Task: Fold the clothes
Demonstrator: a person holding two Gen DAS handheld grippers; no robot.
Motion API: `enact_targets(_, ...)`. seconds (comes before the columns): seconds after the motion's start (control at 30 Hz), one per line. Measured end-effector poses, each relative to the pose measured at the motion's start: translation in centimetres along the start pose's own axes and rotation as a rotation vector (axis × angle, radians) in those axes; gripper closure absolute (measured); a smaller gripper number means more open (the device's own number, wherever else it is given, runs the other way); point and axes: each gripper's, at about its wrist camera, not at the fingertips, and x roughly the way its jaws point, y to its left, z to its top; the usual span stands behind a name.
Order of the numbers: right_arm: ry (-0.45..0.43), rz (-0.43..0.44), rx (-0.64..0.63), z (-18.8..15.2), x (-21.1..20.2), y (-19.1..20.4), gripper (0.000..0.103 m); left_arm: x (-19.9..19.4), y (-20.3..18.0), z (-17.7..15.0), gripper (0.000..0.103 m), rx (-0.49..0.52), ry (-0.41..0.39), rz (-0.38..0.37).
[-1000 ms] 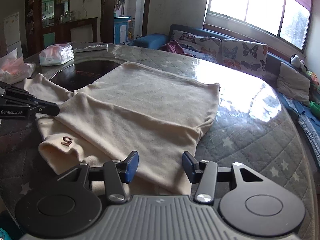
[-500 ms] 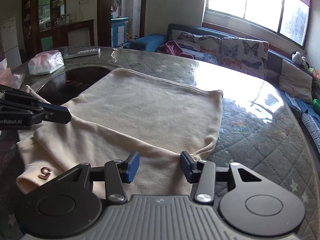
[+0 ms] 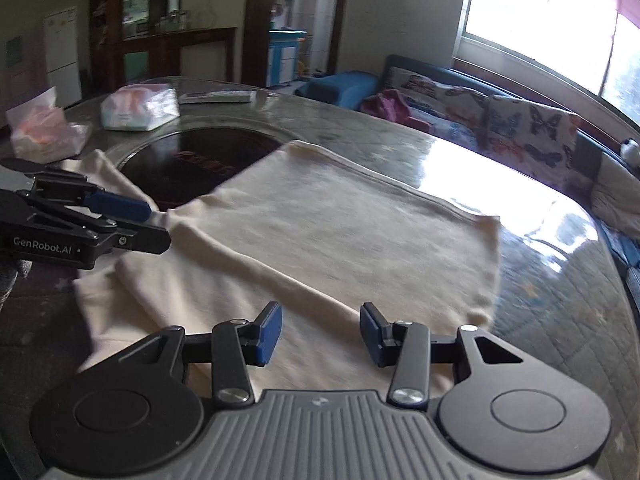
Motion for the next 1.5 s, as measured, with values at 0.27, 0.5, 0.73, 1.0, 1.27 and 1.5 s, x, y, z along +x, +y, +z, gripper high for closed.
enact_targets(0.27, 0.012, 0.077, -0.096, 1.2, 2.1, 4.3, 0.061, -2.9, 5.2, -0.8, 0.036, -0.151, -0.043, 0.162)
enact_targets(0.5, -0.013, 0.117, -0.17, 1.8, 1.5, 7.0, 0.061, -4.2, 8.6, -1.4, 0.035, -0.229, -0.07, 0.298)
enact_targets(0.73, -0.034, 0.123, -0.201, 2.0, 1.1, 7.7, 0.061, -4.6, 11.2, -1.5, 0.035, -0.33, -0.079, 0.407)
enact_targets(1.0, -0.081, 0.102, -0.179, 2.5, -0.8, 6.7, 0.061, -3.9, 13.7, -1.7, 0.055, -0.452, -0.062, 0.457)
enact_targets(1.27, -0.107, 0.085, -0.141, 2.0, -2.4, 5.7, 0.061, -3.9, 15.1, -1.6, 0.097, -0.528, -0.073, 0.466)
enact_targets(1.5, -0.127, 0.041, -0.062, 1.2, -3.6, 3.5, 0.061, -5.5, 11.8, 0.9, 0.098, -0.472, -0.16, 0.327)
